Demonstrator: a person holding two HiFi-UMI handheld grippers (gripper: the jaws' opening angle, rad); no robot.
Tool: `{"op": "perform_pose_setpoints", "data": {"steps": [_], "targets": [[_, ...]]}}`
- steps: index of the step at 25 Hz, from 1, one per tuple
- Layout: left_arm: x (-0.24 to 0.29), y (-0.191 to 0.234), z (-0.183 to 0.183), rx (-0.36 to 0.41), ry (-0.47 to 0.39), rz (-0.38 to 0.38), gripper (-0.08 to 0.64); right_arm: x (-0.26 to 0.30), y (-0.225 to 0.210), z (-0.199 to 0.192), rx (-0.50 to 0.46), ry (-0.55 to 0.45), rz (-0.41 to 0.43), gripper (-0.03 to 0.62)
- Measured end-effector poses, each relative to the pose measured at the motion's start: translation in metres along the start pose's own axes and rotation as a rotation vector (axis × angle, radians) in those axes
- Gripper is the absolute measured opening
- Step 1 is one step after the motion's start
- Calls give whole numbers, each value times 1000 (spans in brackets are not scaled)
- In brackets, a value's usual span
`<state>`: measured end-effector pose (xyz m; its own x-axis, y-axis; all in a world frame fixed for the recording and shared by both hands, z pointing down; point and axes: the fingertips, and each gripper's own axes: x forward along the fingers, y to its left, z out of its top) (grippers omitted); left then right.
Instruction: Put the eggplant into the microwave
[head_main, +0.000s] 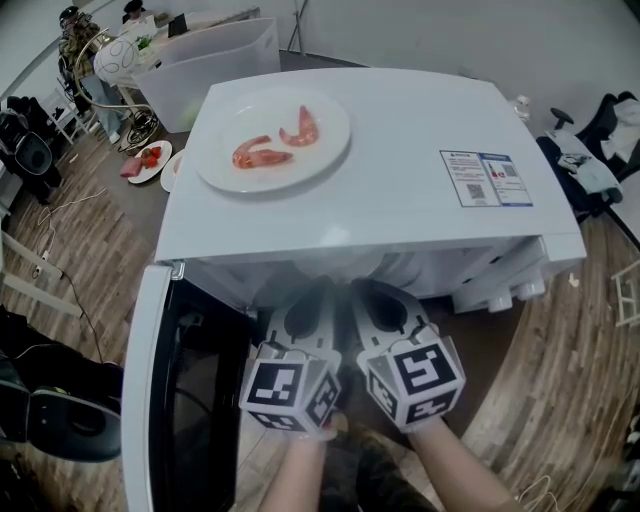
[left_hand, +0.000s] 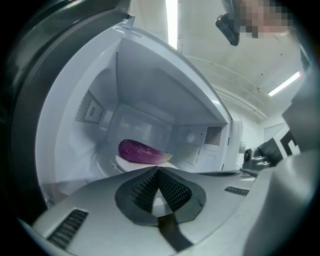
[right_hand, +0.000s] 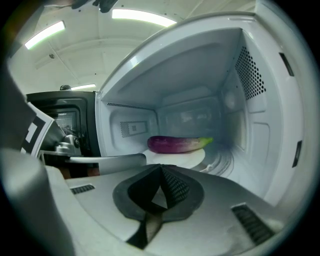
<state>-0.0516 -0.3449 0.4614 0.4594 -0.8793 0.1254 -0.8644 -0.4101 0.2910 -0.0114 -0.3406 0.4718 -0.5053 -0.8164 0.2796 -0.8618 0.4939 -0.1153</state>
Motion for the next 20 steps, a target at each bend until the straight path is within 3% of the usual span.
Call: {"op": "perform_pose_setpoints", "data": {"steps": [8, 15, 20], "targets": [[-13, -3, 1, 24, -25, -19, 2, -12, 6, 2, -10, -18, 16, 3], [-34, -17, 5, 25, -64, -52, 0, -37, 28, 19, -21, -95, 133, 5], [-54, -31, 9, 54, -79, -69, 1, -63, 37, 25, -50, -124, 154, 3]]}}
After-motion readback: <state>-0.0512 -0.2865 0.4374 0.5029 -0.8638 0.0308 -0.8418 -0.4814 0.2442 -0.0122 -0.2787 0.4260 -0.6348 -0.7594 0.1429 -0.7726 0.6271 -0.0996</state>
